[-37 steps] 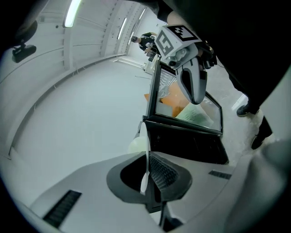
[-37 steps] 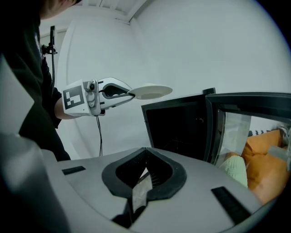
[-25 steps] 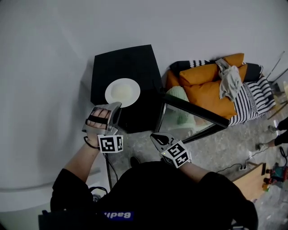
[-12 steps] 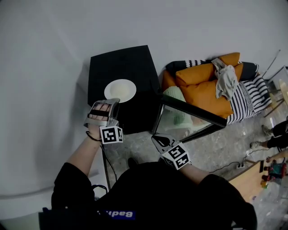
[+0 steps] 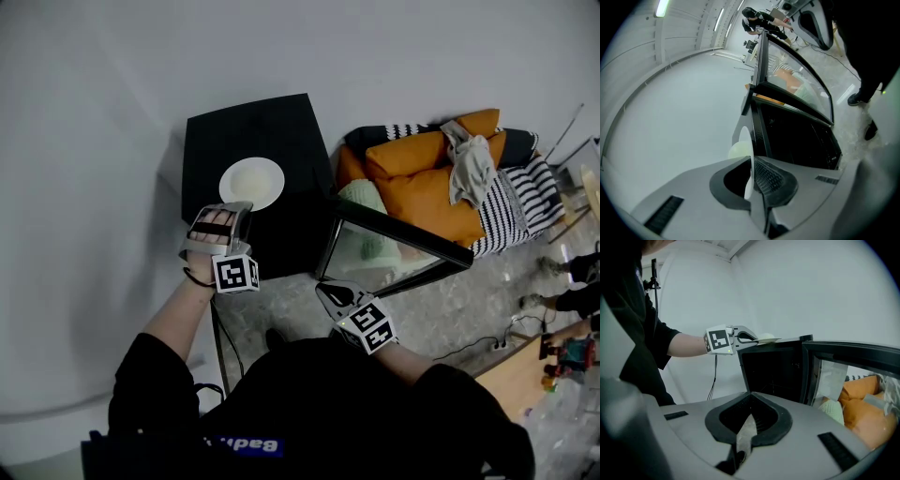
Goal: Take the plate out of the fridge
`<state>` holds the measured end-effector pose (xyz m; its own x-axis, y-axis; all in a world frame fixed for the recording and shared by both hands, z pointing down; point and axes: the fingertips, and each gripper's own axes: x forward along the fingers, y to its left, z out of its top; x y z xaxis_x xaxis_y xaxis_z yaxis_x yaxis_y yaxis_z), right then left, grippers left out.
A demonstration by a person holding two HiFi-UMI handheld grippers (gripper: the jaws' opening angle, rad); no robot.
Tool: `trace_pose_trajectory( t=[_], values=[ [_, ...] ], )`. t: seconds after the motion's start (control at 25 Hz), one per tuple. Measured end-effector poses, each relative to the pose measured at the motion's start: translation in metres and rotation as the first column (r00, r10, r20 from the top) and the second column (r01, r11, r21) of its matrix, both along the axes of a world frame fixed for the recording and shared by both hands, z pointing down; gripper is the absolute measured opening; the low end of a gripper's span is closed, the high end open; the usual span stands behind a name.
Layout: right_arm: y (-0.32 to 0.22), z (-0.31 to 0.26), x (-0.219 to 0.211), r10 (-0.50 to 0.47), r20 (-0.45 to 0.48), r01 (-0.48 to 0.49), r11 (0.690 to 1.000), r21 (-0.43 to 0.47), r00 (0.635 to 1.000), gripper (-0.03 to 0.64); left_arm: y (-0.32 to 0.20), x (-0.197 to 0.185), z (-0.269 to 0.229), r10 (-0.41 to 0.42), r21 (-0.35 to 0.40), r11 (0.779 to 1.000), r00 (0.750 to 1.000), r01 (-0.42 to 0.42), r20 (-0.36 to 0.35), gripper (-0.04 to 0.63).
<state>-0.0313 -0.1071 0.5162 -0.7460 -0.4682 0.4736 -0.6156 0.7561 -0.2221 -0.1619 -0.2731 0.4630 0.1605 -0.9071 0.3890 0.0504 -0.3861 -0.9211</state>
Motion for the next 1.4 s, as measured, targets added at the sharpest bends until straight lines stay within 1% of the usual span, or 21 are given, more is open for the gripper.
trace_pose_trajectory(
  t=[0.16,0.4,0.52,0.64,0.8,0.88,0.92,1.04,1.2,1.28,1.36,1.4],
  values=[
    [-0.001,0.000,-0.001,-0.008,-0.002,0.008,1.000,0.003,1.000,0.009,-0.001,0.002,0.008,0.008,-0.035,0.999,1.000,-0.008,0.007,0.018],
    [-0.001,0.000,0.000,-0.013,-0.004,0.013,1.000,0.002,1.000,0.009,-0.004,0.003,0.013,-0.008,-0.057,0.998,1.000,0.008,0.001,0.029],
    [0.001,0.000,0.000,-0.021,-0.006,0.021,1.000,0.003,1.000,0.009,-0.007,0.002,0.017,-0.025,-0.080,0.996,1.000,0.025,0.000,0.088],
    [0.002,0.001,0.000,-0.024,-0.006,0.024,1.000,0.004,1.000,0.009,-0.004,0.003,0.017,-0.029,-0.085,0.996,0.999,0.027,-0.015,0.114],
    [0.004,0.001,0.002,-0.027,-0.005,0.027,1.000,0.002,1.000,0.009,0.005,0.005,0.013,-0.033,-0.081,0.996,0.999,0.030,-0.043,0.114],
    [0.004,0.001,0.002,-0.030,-0.006,0.030,1.000,0.005,1.000,0.009,0.010,0.004,0.008,-0.046,-0.078,0.996,0.997,0.041,-0.069,0.125],
    [0.005,0.001,0.001,-0.032,-0.006,0.032,0.999,0.007,0.999,0.009,0.013,0.004,0.005,-0.054,-0.075,0.996,0.995,0.047,-0.087,0.153],
    [0.004,0.000,0.000,-0.036,-0.003,0.036,0.999,0.007,0.999,0.009,0.021,0.004,-0.004,-0.068,-0.069,0.996,0.988,0.059,-0.139,0.154],
    [0.004,0.000,-0.001,-0.044,0.002,0.044,0.999,0.008,0.999,0.009,0.037,0.011,-0.015,-0.064,-0.073,0.996,0.975,0.050,-0.212,0.153],
    [0.004,-0.001,-0.003,-0.049,0.005,0.049,0.999,0.009,0.999,0.009,0.046,0.016,-0.020,-0.070,-0.093,0.995,0.957,0.045,-0.282,0.153],
    [0.005,-0.002,-0.004,-0.056,0.008,0.056,0.998,0.010,0.998,0.010,0.057,0.023,-0.025,-0.083,-0.127,0.991,0.926,0.039,-0.367,0.153],
    [0.005,-0.002,-0.005,-0.060,0.009,0.060,0.998,0.010,0.998,0.009,0.063,0.026,-0.026,-0.091,-0.146,0.989,0.907,0.034,-0.411,0.153]
  ],
)
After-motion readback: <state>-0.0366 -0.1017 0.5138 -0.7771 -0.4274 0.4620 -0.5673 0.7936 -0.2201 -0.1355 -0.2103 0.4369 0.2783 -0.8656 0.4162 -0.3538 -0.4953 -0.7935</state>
